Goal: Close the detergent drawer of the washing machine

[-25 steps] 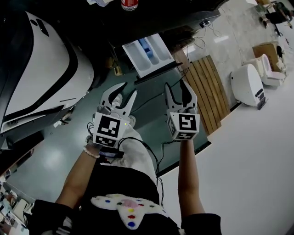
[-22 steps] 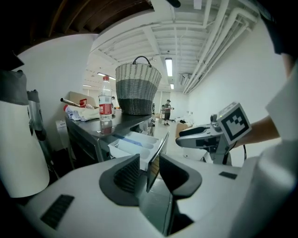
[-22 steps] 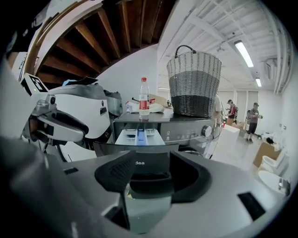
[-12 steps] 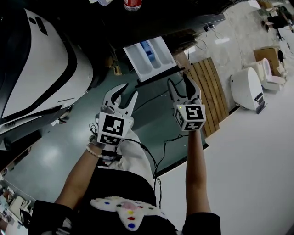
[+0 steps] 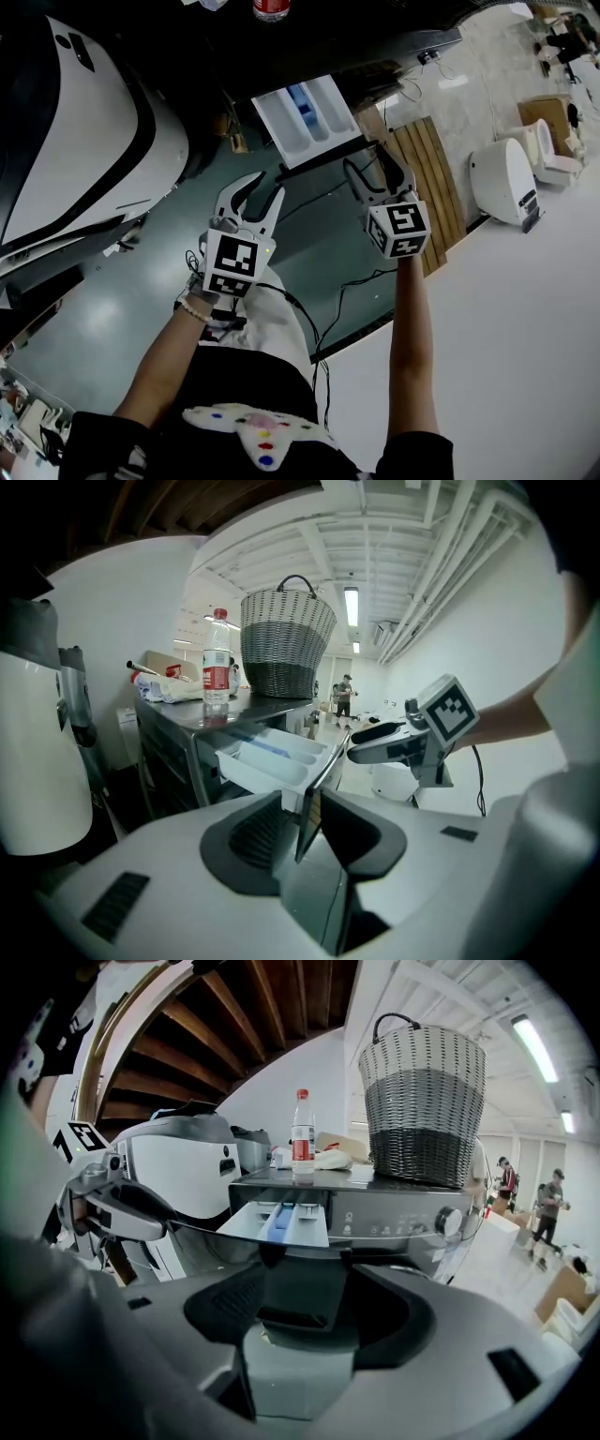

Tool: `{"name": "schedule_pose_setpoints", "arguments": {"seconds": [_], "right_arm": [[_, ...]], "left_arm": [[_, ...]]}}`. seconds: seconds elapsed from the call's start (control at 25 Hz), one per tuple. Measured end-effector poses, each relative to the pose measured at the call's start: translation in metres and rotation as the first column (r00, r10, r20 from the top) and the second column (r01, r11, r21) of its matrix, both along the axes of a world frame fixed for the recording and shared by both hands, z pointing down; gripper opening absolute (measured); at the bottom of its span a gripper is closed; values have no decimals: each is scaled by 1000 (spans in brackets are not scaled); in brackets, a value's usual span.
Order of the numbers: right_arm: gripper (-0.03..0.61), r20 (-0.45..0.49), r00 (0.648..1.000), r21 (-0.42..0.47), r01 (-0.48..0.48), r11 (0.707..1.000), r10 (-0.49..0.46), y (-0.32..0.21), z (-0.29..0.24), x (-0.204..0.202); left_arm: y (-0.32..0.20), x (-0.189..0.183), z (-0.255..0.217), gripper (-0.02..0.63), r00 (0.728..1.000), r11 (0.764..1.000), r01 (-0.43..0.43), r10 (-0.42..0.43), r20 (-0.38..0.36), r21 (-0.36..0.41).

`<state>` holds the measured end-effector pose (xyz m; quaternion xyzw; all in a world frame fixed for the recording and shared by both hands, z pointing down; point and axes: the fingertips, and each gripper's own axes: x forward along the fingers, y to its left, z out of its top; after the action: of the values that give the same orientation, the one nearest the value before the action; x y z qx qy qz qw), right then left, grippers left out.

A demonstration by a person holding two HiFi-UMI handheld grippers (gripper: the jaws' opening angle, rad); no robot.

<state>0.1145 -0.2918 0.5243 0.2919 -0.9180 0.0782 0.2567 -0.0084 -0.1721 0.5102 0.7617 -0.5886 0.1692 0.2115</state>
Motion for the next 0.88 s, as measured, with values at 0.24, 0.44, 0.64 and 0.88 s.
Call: {"name": "schedule_pose_setpoints", "arguments": {"seconds": [0.24,0.44,0.64,0.88], "right_arm": [[277,-7,1000,1,-17,1000,17,-5,-2,2],[265,-5,1000,1,-26,1000,26,-3,-2,1],[264,-12,999,5,-32,999,32,-3,-2,1],[262,-29,999,-1,-33,999,33,-4,-2,0]], "left_arm": [[-2,-1,0,124,1000,1000,11,-11,-9,-10],[-1,2,-1,90,1000,1000,-12,12,-13,-10],[-1,5,-1,69,999,999,-33,32,-23,-10],[-2,6,0,57,998,998,-61,60,-24,-19]]}}
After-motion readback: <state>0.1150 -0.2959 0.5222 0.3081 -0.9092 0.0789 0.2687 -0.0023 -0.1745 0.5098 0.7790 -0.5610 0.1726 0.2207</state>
